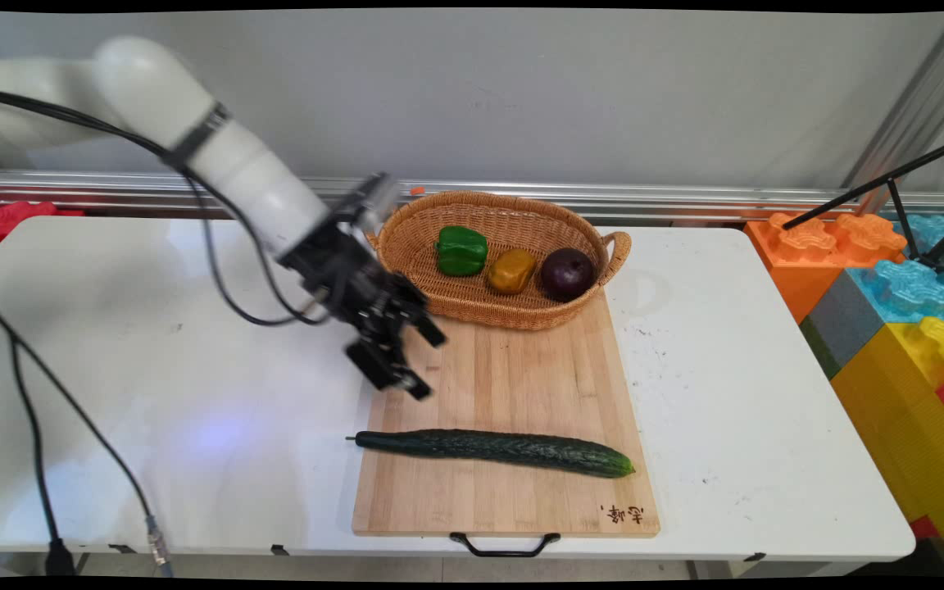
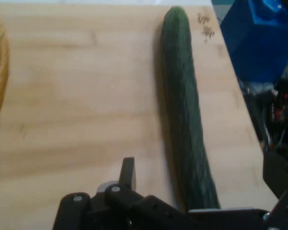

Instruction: Pick up the cucumber from the cutting board

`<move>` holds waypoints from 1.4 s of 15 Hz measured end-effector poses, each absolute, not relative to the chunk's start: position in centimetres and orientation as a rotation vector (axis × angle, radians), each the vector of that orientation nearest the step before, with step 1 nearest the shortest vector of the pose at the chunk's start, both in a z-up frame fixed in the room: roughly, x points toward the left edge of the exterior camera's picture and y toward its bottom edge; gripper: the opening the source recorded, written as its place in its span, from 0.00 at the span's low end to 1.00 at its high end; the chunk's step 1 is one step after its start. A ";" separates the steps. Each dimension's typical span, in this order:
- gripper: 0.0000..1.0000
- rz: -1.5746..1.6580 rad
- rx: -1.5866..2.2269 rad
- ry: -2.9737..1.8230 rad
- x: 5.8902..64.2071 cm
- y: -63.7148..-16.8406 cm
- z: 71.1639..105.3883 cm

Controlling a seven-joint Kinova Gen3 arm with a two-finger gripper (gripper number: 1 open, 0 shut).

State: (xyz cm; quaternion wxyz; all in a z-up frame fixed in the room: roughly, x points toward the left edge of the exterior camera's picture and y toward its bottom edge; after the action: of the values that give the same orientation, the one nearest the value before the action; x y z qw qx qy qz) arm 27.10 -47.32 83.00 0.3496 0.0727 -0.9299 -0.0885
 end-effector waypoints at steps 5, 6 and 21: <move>1.00 -0.293 0.109 -2.385 22.1 -47.0 79.1; 1.00 -0.296 0.094 -2.391 21.2 -47.0 78.0; 0.00 -0.275 0.056 -2.443 16.6 -47.2 73.2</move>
State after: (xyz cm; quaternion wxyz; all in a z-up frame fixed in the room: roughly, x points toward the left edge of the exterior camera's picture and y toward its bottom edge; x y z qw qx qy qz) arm 16.62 -47.15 73.16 0.3345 0.0214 -0.9362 -0.1055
